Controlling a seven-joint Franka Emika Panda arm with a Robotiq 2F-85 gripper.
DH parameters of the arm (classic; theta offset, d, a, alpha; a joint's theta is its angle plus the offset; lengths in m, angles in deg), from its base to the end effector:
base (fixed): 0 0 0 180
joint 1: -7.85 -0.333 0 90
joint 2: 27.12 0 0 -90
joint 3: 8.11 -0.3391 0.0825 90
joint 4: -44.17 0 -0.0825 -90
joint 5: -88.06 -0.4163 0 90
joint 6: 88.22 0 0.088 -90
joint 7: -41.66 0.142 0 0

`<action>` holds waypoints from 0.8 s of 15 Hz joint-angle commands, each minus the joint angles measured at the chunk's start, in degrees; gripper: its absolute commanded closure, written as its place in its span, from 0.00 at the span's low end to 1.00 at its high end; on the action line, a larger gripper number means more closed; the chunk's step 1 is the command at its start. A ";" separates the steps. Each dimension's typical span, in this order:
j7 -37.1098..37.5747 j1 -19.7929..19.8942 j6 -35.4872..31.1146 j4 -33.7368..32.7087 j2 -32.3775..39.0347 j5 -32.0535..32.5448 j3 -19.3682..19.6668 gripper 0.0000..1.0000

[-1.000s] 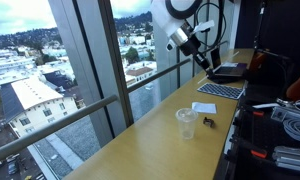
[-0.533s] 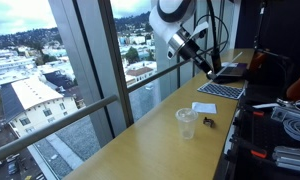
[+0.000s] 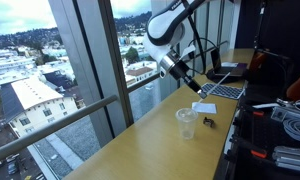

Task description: Put the straw in the plastic cup

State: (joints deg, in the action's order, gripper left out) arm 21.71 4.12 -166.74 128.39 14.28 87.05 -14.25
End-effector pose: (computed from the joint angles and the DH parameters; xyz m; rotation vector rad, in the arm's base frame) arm 0.6204 0.1034 0.1986 -2.6470 -0.7050 1.1712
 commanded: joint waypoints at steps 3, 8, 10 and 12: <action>1.35 -0.82 2.59 -8.31 5.89 -0.39 -1.45 1.00; 1.65 -0.60 2.77 -9.76 6.63 0.17 -1.02 1.00; 1.48 -0.21 2.92 -10.25 6.44 0.28 -0.76 1.00; 1.44 0.22 3.16 -10.64 6.52 0.28 -0.47 1.00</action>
State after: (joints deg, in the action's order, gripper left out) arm 22.68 3.70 -166.10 120.20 20.08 87.06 -14.85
